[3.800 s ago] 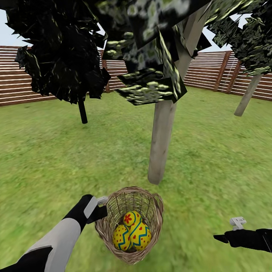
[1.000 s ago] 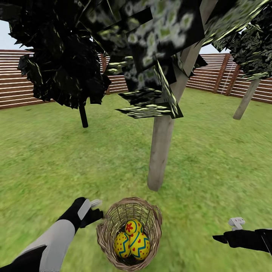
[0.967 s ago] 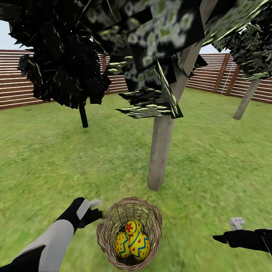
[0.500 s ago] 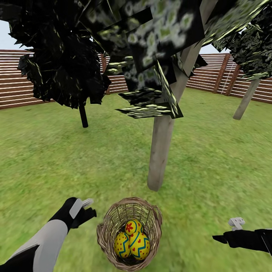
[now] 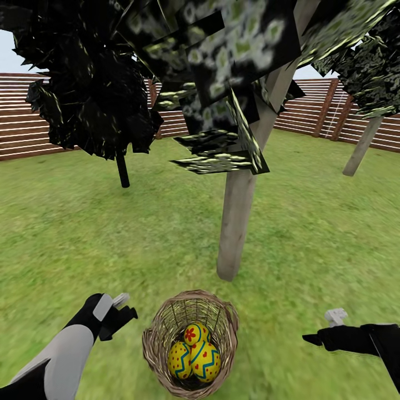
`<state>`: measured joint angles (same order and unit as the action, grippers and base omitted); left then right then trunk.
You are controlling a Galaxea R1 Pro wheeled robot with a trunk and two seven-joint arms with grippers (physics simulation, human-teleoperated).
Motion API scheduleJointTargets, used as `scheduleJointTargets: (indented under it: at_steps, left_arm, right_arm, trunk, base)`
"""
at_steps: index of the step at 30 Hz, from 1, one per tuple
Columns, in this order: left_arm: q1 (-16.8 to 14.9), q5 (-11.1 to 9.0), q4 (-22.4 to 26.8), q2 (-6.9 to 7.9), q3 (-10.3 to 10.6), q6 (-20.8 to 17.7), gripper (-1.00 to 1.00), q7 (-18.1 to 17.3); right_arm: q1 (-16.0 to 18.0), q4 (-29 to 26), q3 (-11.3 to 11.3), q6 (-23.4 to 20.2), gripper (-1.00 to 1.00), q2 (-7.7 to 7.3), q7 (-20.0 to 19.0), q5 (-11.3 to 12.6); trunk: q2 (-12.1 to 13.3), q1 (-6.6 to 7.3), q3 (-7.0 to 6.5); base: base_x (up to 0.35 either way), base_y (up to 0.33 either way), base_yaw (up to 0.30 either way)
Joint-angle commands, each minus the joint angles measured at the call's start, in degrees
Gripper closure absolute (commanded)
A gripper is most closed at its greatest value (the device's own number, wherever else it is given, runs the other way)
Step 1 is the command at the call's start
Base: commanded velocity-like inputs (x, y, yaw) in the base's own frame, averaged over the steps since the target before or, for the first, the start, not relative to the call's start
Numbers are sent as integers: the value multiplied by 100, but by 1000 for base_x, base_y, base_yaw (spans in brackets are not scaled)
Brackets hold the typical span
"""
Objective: Take the three Easter eggs out of the wicker basket on the lawn in the garden, then place them on the lawn next to a single tree (choose any tree) so that all three eggs are next to the same tree and none are left in the basket.
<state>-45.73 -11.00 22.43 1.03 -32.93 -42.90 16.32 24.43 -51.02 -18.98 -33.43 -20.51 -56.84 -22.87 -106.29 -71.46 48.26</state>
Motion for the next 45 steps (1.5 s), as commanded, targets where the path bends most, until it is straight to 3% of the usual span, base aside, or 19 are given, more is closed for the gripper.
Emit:
scheduleJointTargets:
  at_steps: [1, 29, 32, 35, 36, 37, 39, 43, 45]
  left_arm:
    - [-3, -61, 7, -3, -18, -17, -100, 46]
    - [-4, -60, -10, -15, -12, -23, -100, 46]
    - [-4, -60, -10, -15, -12, -24, -100, 46]
    - [-6, -60, -11, -15, -12, -25, -100, 46]
    - [-4, -60, -14, -15, -12, -25, -100, 46]
    - [-2, -60, -15, -15, -12, -25, -100, 46]
    - [-4, -60, -15, -15, -12, -25, -100, 46]
    - [-1, -60, -19, -15, -12, -25, -100, 41]
    - [-4, -60, -19, -9, -15, -25, -100, 39]
  right_arm:
    - [10, -6, -16, -20, -100, 1, -45, -39]
    - [44, 48, -88, 55, -100, -26, -198, 4]
    - [47, 49, 166, 52, -100, 23, -155, -15]
    - [50, 49, 779, 46, -100, 116, 144, -43]
    - [51, 41, 1012, 43, -100, 206, 334, -46]
    - [54, 11, 1362, 28, -100, 400, 717, -53]
    - [59, -163, 1832, -5, -100, 741, 1512, -58]
    - [62, -628, 2125, -67, -100, 1050, 2192, -45]
    - [62, -949, 2162, -217, -100, 1154, 2277, -44]
  trunk:
    - [-2, 1, 5]
    - [-2, 1, 5]
    - [-2, 1, 5]
    - [-2, 1, 5]
    - [-2, 1, 5]
    - [-2, 1, 5]
    - [-2, 1, 5]
    - [-2, 1, 5]
    - [-2, 1, 5]
  base:
    - [0, 0, 0]
    - [0, 0, 0]
    - [0, 0, 0]
    - [0, 0, 0]
    - [0, 0, 0]
    - [0, 0, 0]
    - [0, 0, 0]
    - [0, 0, 58]
    - [0, 0, 230]
